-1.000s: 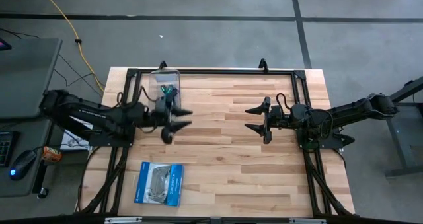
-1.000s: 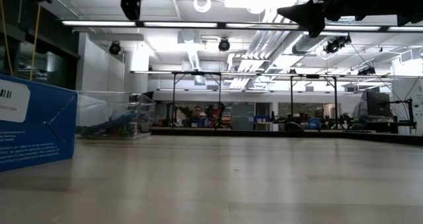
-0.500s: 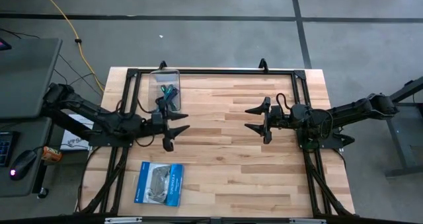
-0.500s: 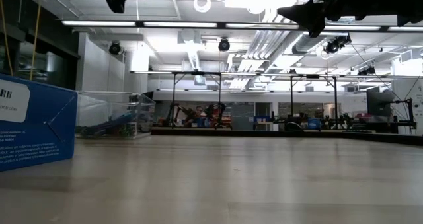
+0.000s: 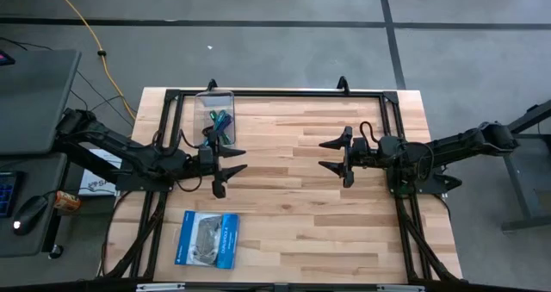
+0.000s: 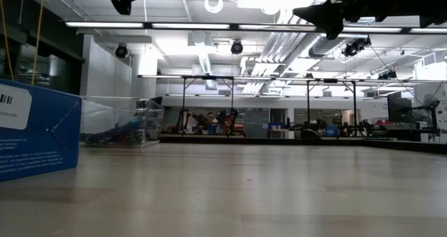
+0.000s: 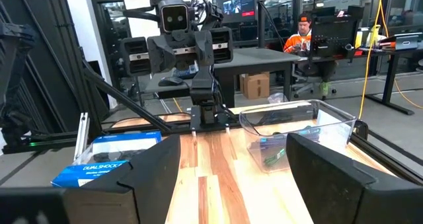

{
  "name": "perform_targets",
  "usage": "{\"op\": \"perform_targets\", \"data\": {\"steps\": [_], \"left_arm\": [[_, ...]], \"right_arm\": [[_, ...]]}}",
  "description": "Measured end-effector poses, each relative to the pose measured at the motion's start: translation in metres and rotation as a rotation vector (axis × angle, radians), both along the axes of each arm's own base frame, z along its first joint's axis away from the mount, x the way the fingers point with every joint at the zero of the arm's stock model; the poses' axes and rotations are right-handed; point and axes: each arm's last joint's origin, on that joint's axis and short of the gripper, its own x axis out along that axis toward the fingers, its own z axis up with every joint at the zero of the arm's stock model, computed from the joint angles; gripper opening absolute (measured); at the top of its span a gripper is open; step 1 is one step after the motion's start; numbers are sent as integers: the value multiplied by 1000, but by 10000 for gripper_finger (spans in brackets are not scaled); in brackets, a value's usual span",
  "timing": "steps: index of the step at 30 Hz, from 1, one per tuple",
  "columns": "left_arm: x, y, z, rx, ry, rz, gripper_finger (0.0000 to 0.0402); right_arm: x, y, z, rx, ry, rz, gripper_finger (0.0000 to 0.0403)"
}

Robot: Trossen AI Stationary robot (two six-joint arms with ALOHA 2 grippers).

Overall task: Pick and place USB-C Cables
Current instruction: Return to Home Position

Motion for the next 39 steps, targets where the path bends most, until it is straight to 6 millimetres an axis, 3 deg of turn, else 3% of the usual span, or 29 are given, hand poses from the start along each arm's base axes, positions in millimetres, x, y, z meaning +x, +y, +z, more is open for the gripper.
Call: {"op": "perform_targets", "data": {"steps": [5, 10, 18, 25, 30, 39], "left_arm": [[-14, 6, 6, 36, 31, 18, 142], [-35, 31, 18, 32, 9, 116, 107], [-66, 56, 31, -43, -74, 1, 78], [-68, 58, 32, -82, -92, 5, 70], [-68, 57, 30, -98, -80, -9, 7], [-67, 50, 30, -65, -67, -61, 1]], "right_arm": [[0, 0, 0, 0, 4, 0, 268], [0, 0, -1, -1, 7, 0, 268], [0, 0, -1, -1, 9, 0, 268], [0, 0, -1, -1, 9, 0, 268], [0, 0, -1, -1, 9, 0, 268], [0, 0, -1, -1, 9, 0, 268]]}}
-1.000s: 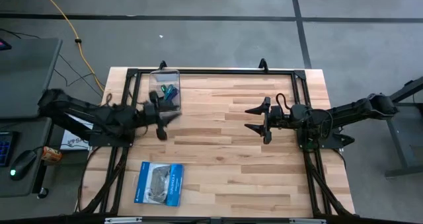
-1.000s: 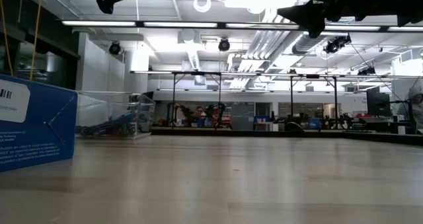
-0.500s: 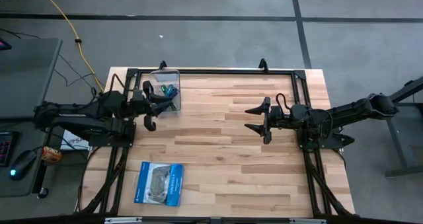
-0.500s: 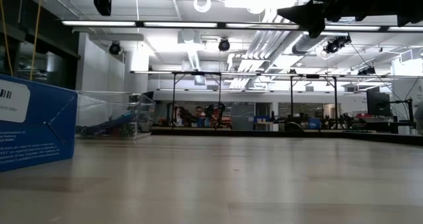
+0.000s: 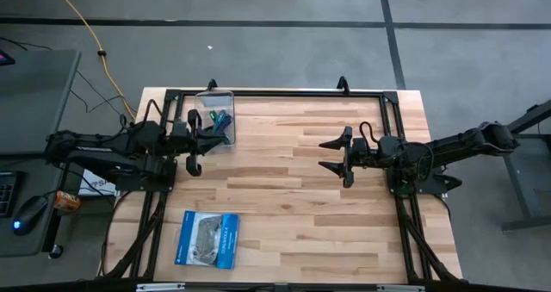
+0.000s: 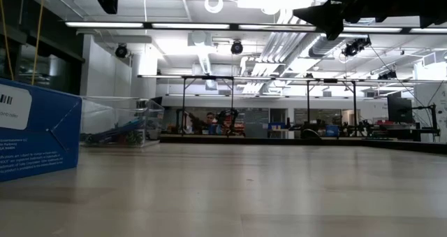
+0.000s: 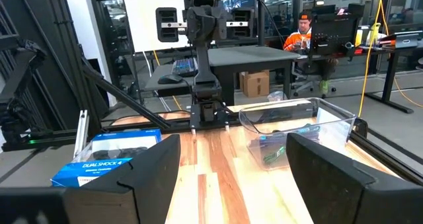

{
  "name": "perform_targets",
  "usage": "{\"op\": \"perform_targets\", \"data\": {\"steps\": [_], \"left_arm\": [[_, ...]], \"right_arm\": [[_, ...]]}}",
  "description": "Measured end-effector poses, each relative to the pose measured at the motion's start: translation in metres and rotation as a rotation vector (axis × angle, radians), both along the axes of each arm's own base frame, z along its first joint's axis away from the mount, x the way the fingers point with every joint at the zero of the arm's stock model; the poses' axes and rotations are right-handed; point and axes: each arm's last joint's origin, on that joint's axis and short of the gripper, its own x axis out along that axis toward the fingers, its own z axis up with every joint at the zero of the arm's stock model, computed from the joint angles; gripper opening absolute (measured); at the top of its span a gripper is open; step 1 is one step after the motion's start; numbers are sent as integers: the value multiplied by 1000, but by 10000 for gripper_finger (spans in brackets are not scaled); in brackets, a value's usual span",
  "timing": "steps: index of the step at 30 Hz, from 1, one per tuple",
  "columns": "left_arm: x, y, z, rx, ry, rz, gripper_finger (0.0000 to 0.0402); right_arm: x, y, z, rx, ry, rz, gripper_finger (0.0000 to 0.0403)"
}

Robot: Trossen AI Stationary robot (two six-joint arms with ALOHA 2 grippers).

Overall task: Pick and place USB-C Cables
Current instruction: Return to Home Position

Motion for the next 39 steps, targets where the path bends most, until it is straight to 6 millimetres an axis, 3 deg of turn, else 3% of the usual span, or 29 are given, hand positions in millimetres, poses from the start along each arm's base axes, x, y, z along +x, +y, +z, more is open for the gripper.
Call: {"op": "perform_targets", "data": {"steps": [7, 18, 30, 39], "left_arm": [[-20, -2, 0, 7, -32, 39, 0], [-36, -4, -74, -34, -72, 10, 0], [-37, -5, -116, -65, -30, 7, 0], [-37, -6, -119, -28, 16, -31, 0]], "right_arm": [[0, 0, -1, 2, 10, 0, 268], [0, 0, -1, 3, 6, 0, 268], [0, 0, -1, 2, 13, 0, 268], [0, 0, -1, 16, 13, 1, 268]]}}
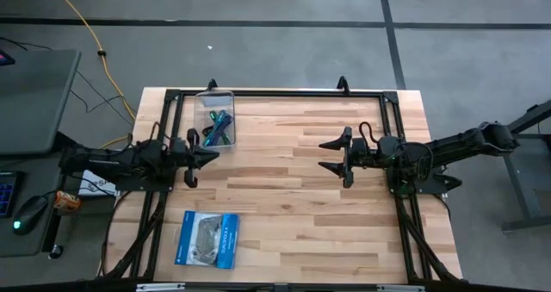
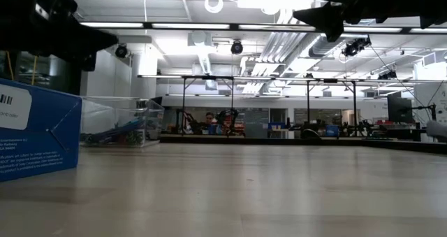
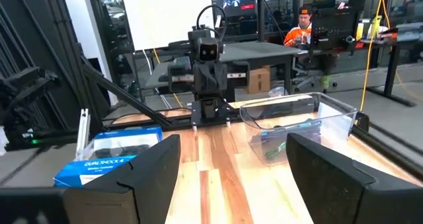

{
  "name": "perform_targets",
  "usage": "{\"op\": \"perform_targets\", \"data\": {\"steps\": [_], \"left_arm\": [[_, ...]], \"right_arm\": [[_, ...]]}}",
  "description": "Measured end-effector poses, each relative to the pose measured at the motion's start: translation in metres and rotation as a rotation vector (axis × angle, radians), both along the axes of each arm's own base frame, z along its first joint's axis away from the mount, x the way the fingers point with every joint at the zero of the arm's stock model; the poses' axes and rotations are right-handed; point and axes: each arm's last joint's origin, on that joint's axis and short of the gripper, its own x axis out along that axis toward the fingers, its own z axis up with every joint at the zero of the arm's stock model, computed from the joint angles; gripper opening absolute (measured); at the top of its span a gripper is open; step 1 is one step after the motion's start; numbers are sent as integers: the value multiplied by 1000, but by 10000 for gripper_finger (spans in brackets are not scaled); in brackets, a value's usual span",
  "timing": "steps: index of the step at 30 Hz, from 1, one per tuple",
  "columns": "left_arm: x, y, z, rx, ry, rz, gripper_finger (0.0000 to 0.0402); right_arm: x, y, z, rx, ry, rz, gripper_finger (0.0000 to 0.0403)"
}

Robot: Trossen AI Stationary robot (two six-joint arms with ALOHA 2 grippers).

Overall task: Pick and place USB-C Cables
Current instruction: Return to Home Position

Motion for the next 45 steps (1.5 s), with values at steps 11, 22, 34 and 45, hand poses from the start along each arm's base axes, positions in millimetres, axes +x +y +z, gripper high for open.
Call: {"op": "perform_targets", "data": {"steps": [11, 22, 34, 45], "left_arm": [[-4, 0, -5, 16, 50, 24, 0], [-7, 2, -1, -2, -1, 75, 0], [-7, 2, -2, -3, -1, 75, 0], [-7, 2, -1, -2, -1, 74, 0]], "right_arm": [[0, 0, -1, 20, 7, 0, 268], [0, 0, -1, 47, 6, 1, 268], [0, -2, -1, 50, 3, -67, 236], [-10, -2, 0, 40, 51, -64, 12]]}}
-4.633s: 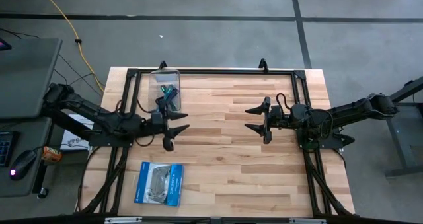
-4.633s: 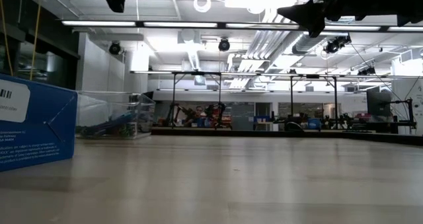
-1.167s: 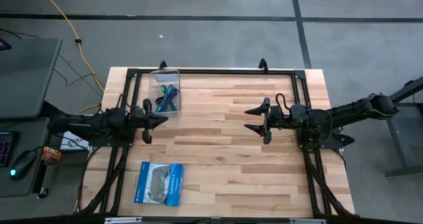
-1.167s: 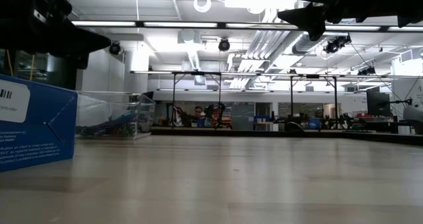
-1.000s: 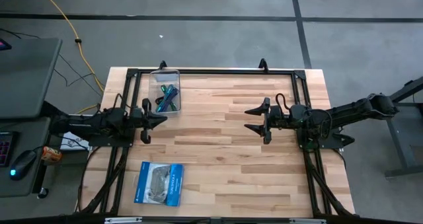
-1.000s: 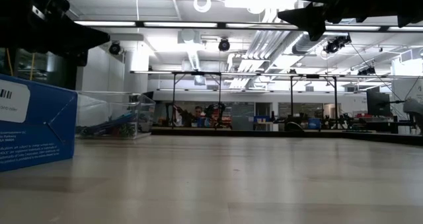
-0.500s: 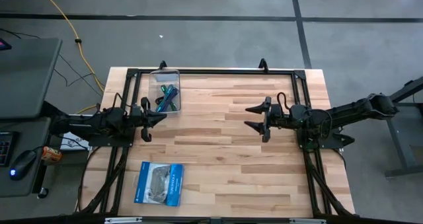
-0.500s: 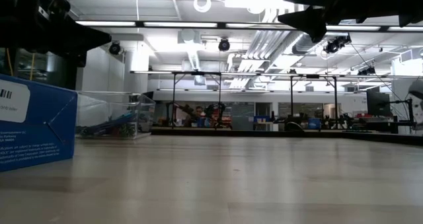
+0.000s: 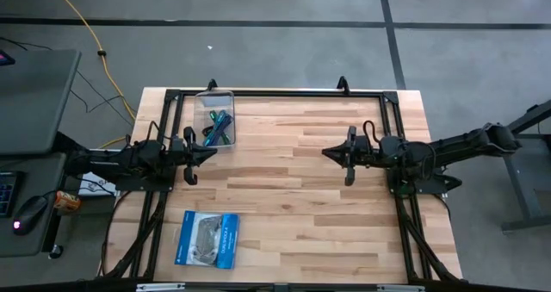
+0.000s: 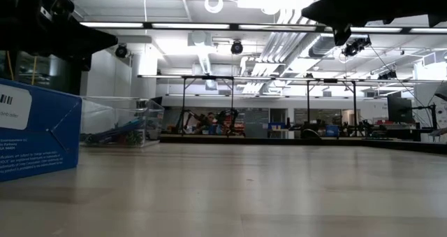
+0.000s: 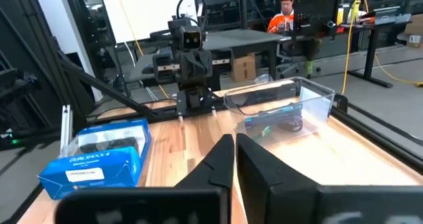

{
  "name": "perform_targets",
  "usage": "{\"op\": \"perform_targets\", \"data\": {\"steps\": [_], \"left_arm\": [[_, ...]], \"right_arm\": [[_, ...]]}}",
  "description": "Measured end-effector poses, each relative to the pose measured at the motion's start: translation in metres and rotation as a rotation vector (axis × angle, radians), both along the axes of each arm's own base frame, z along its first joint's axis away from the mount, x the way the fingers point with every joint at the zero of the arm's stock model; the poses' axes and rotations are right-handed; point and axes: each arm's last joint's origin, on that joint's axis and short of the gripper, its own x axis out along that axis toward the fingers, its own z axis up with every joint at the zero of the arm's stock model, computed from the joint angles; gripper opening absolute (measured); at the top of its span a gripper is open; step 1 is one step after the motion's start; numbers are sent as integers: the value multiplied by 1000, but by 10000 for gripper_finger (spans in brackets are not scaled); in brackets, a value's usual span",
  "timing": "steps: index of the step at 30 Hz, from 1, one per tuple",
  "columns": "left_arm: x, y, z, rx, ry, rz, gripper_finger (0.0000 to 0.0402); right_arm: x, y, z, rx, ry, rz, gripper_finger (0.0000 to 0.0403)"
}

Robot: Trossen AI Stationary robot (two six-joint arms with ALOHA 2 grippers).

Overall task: Pick and place USB-C Cables
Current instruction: Return to Home Position

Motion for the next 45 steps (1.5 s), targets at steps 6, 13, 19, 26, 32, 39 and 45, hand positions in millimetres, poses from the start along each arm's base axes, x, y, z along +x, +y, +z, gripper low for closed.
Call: {"op": "perform_targets", "data": {"steps": [6, 13, 19, 26, 32, 39, 45], "left_arm": [[0, 0, 0, -1, 0, 0, 0], [0, 0, 0, 0, 0, 0, 0], [0, 0, 0, -1, -1, 0, 0], [0, 0, 0, 0, 0, 0, 0], [0, 0, 0, -1, -1, 0, 0], [0, 0, 0, 0, -1, 0, 0], [0, 0, 0, -1, -1, 0, 0]], "right_arm": [[-10, -1, 5, 4, -6, 0, 11], [-28, -3, 11, -7, -8, 1, 2], [-59, -6, 19, -4, -41, 0, 1], [-98, -10, 27, 8, -151, -2, 0], [-116, -13, 25, 45, -191, -5, 0], [-101, -11, -14, 31, -236, -4, 0], [-92, -10, -39, 30, -212, 11, 0]]}}
